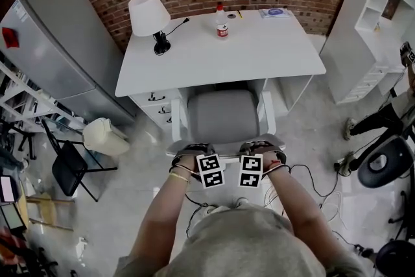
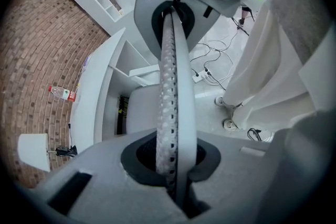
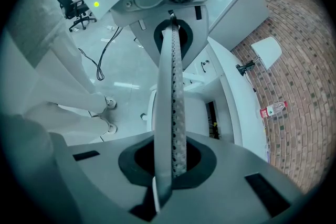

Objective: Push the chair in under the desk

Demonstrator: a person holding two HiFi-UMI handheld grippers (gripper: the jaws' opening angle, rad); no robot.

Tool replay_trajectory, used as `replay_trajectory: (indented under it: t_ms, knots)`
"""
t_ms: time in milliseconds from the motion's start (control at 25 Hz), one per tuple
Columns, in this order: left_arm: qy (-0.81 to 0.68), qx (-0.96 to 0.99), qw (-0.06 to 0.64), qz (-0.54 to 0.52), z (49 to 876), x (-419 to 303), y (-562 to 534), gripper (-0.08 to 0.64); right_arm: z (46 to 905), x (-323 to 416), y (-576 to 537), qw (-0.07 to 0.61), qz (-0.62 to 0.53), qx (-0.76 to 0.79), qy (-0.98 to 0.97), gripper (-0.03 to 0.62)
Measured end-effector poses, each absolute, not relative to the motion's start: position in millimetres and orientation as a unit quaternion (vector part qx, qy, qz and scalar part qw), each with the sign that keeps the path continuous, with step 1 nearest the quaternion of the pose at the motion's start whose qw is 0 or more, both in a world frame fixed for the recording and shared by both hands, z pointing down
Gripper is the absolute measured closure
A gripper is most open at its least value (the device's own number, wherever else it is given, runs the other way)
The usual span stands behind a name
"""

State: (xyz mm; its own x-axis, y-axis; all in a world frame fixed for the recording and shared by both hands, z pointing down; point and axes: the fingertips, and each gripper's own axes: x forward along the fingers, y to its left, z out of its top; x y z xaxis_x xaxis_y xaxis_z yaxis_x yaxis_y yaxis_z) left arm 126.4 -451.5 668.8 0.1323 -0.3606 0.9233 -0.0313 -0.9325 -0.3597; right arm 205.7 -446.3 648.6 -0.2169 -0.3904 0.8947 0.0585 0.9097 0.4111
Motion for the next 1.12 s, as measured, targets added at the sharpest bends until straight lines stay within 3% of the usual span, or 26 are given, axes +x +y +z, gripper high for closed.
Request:
replay_trajectory:
  t_ms: [1120]
  knots:
    - [0.149, -0.735, 0.124, -0.649, 670.7, 133.4, -459.0, 0.529, 651.5, 214.5, -456.1, 0.615, -0.206, 0.099, -0.754, 0.581]
